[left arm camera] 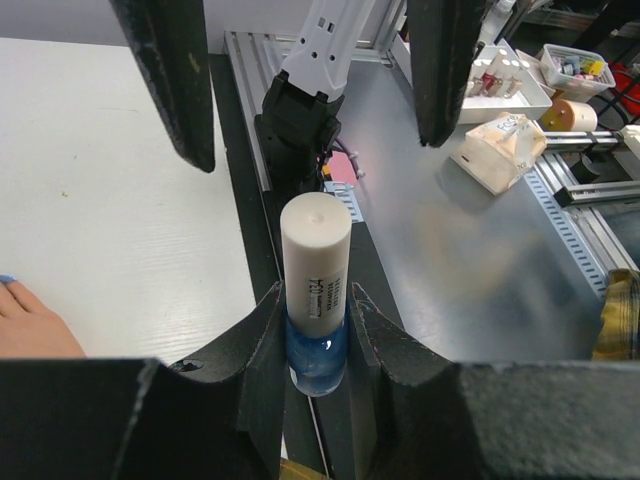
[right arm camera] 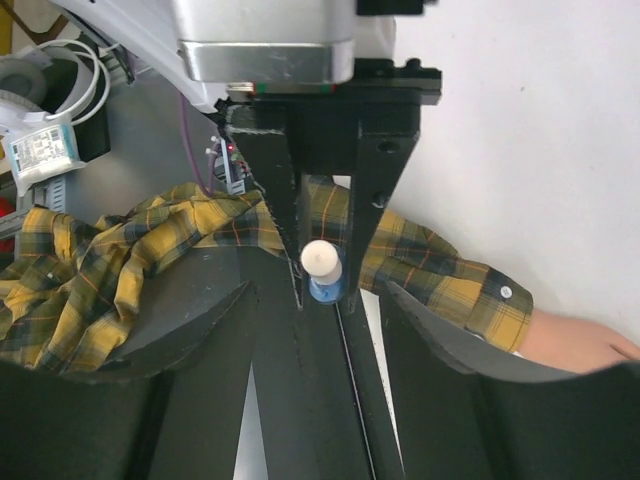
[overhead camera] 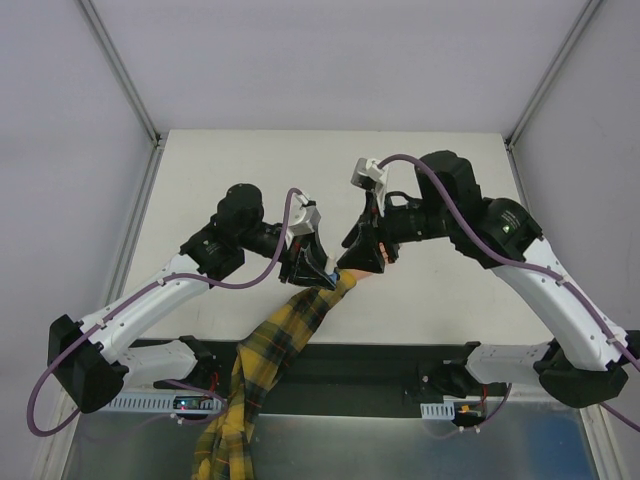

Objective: Paint the nails

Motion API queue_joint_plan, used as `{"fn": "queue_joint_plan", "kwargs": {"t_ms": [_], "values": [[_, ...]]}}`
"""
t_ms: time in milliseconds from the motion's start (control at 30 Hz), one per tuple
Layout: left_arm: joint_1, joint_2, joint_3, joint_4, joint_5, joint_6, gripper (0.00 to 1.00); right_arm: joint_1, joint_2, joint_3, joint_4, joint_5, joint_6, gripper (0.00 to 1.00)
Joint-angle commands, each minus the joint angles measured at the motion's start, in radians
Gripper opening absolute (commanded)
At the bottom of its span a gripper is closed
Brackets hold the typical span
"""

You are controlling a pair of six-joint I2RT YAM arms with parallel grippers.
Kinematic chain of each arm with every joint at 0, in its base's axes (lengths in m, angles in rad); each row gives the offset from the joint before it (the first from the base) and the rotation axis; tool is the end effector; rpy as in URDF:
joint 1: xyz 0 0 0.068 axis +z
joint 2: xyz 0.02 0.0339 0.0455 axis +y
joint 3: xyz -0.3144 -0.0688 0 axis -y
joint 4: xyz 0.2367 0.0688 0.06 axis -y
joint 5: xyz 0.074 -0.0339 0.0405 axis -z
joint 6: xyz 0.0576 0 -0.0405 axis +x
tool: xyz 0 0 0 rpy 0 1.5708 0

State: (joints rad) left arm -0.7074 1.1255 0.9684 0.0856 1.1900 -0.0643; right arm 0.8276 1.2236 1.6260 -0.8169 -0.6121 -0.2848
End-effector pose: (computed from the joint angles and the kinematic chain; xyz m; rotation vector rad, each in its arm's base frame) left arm 0.1347 -0.1855 0.4127 1.4222 1.1667 -1.5212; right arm 0.1233 0.1831 0.5083 -1.3980 1.4723 0.9532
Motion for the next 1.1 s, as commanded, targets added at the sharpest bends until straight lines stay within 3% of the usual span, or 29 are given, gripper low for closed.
{"fn": "queue_joint_plan", "kwargs": {"t_ms": [0, 333, 500, 800, 933, 1067], "values": [[-0.006, -0.003, 0.043, 0.028, 0.048, 0.0, 0.0, -0.004, 0.019, 0.061, 0.004, -0.104, -0.037, 0.53], [-0.006, -0.006, 0.043, 0.029, 0.048, 0.0, 0.0, -0.005, 0.076, 0.086, 0.002, -0.138, -0.053, 0.52], [-0.006, -0.009, 0.039, 0.028, 0.046, 0.0, 0.0, -0.007, 0.097, 0.092, 0.005, -0.152, -0.054, 0.45], [-0.006, -0.012, 0.043, 0.013, 0.019, 0.014, 0.0, -0.007, 0.097, 0.077, -0.01, -0.155, -0.062, 0.2], [-0.006, -0.018, 0.046, -0.006, -0.016, 0.029, 0.0, -0.007, 0.076, 0.052, -0.014, -0.138, -0.077, 0.01], [-0.006, -0.027, 0.047, -0.021, -0.058, 0.044, 0.0, -0.005, 0.024, -0.008, 0.013, -0.071, -0.06, 0.01]]}}
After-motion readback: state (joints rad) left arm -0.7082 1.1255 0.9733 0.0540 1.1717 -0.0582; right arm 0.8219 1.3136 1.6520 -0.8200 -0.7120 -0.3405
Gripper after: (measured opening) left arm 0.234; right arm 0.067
